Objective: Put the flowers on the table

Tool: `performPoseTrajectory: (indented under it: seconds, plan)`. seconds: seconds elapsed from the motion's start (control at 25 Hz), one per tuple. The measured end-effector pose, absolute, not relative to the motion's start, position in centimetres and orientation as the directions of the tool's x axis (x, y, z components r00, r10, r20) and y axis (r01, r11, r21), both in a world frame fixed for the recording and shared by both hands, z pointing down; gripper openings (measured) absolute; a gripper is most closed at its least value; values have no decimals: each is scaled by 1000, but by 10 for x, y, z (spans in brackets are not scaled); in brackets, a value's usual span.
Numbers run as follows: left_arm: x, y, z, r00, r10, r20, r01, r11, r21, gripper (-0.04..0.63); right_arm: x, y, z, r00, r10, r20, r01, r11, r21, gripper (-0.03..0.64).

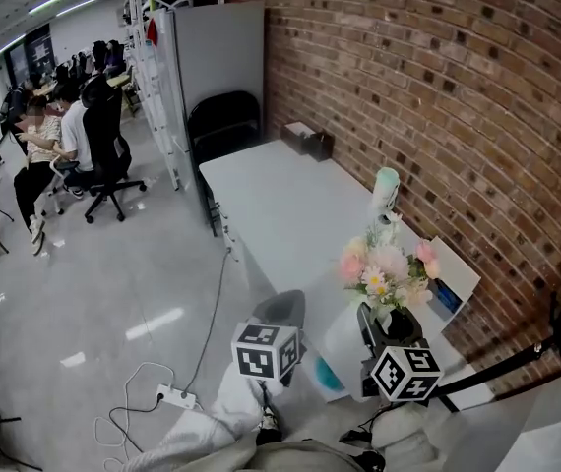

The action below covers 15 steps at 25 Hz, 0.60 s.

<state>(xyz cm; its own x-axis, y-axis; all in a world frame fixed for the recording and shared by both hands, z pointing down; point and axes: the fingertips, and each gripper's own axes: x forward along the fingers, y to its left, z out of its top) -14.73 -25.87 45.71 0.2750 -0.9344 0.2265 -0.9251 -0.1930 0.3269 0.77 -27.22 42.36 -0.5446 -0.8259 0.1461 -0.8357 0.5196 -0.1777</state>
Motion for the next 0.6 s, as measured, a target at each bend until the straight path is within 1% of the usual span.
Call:
performPoseTrajectory:
  seconds: [0.36, 0.6]
  plan:
    - [-174, -327, 473, 358, -897, 258, -908, -271, 318, 8, 2, -327, 426, -426, -893, 145, -898, 398, -188, 276]
    - [-155, -360, 496, 410, -863, 295, -891, -309, 334, 8, 12, -350, 454, -394, -896, 204, -913, 355, -203, 276]
